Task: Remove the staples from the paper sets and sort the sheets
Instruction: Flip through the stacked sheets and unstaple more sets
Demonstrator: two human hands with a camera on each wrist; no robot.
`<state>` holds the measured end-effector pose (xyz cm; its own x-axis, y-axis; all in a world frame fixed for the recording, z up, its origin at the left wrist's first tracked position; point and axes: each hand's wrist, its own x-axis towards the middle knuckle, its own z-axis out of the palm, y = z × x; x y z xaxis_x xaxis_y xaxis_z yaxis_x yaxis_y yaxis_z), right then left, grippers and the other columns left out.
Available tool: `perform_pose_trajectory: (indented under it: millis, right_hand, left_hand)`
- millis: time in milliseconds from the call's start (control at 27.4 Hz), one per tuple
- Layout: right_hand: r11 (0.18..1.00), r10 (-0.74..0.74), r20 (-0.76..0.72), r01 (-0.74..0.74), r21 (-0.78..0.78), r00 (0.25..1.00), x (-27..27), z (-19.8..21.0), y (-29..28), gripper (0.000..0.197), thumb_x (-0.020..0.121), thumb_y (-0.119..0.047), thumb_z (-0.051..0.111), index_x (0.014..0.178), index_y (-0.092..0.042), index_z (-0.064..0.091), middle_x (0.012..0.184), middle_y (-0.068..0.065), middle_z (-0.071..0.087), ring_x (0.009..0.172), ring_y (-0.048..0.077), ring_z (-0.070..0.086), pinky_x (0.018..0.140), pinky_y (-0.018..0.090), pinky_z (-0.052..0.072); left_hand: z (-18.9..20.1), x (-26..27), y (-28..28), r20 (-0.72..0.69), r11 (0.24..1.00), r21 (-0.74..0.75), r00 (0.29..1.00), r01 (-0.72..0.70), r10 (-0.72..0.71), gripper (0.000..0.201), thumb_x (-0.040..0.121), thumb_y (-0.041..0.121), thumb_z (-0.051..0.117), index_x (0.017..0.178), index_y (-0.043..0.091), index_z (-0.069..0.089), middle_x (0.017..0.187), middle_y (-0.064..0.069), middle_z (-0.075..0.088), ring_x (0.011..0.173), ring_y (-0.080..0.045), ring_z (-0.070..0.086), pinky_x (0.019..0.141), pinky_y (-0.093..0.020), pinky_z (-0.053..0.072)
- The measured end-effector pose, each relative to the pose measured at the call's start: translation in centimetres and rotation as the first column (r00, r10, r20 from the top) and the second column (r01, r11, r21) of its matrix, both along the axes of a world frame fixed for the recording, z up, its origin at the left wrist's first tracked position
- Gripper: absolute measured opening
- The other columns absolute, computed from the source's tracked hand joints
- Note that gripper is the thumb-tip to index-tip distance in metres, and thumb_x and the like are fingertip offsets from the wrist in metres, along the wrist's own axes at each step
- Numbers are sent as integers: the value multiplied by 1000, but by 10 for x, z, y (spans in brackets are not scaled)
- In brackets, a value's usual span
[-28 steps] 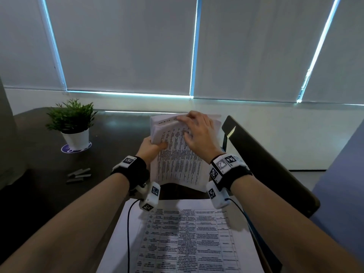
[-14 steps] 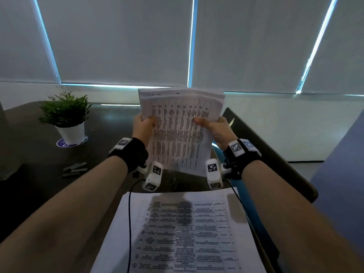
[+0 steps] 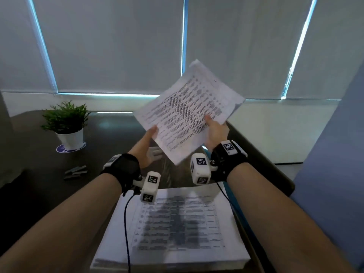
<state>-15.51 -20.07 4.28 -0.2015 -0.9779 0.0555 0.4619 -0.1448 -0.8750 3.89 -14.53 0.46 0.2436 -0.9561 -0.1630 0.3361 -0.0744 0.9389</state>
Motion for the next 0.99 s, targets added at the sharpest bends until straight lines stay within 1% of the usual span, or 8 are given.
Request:
perform_pose_trajectory:
  millis: [73, 183, 329, 402, 512, 585, 768, 987]
  right_hand:
    - [989, 75, 35, -79, 123, 997, -4, -10, 21, 24, 90, -14, 70, 113, -12, 63, 98, -1, 66, 95, 24, 66, 64, 24, 56]
    - [928, 319, 13, -315, 199, 948, -23, -28, 53, 31, 93, -17, 64, 124, -9, 61, 123, 9, 65, 113, 27, 61, 98, 41, 52]
    - [864, 444, 110, -458, 209, 889, -92, -44, 86, 17, 96, -17, 53, 93, -5, 64, 76, 10, 69, 81, 26, 66, 60, 37, 60]
    - [795, 564, -63, -520, 313, 824, -107, -46, 101, 19, 97, -21, 54, 101, -6, 64, 73, 8, 69, 66, 22, 68, 57, 31, 57]
    - [803, 585, -463, -394, 447, 666, -90, -58, 110, 25, 97, -7, 55, 118, 5, 61, 104, 19, 72, 85, 27, 70, 78, 38, 60]
    - [880, 468, -672, -233, 413, 574, -80, -62, 117, 30, 96, -3, 57, 123, 10, 55, 117, 20, 65, 87, 25, 65, 65, 28, 57]
    - [854, 511, -771, -122, 506, 380, -84, -95, 128, 41, 96, -10, 60, 134, 4, 53, 135, 20, 57, 122, 32, 57, 91, 30, 49]
    - [842, 527, -790, -68, 535, 313, -76, -125, 127, 39, 96, -14, 55, 133, -3, 49, 122, 8, 58, 91, 17, 58, 58, 19, 43]
  left_hand:
    - [-1, -18, 20, -84, 989, -121, 991, 89, -100, 37, 95, 28, 54, 128, 10, 51, 123, -14, 64, 108, -28, 65, 96, -45, 49]
    - [-3, -17, 46, 65, 976, -189, 990, -107, 122, 40, 92, -2, 49, 132, 2, 49, 121, -15, 64, 102, -30, 65, 94, -44, 50]
    - [-17, 17, 101, 199, 992, -120, 977, -49, 73, 25, 93, -4, 49, 115, 6, 57, 112, -14, 65, 96, -29, 65, 82, -40, 53]
    - [-23, 24, 122, 303, 996, -92, 952, -13, 41, 19, 93, -2, 50, 107, 5, 60, 110, -19, 65, 91, -30, 65, 82, -41, 52]
    - [-44, 16, 129, 388, 999, -36, 922, 6, 9, 22, 92, -5, 51, 112, 0, 60, 110, -22, 65, 91, -33, 65, 90, -45, 50]
    - [-55, 11, 125, 485, 998, 14, 873, 55, -55, 24, 90, -8, 52, 111, 1, 60, 114, -22, 65, 98, -34, 65, 95, -47, 48]
    - [-85, 13, 127, 607, 983, 157, 777, 89, -168, 25, 89, -6, 57, 113, -4, 61, 116, -22, 65, 99, -31, 65, 92, -41, 50]
    - [-107, 6, 134, 764, 975, 207, 610, 77, -210, 26, 96, 20, 56, 116, 5, 60, 107, -5, 65, 87, -14, 62, 87, -24, 45]
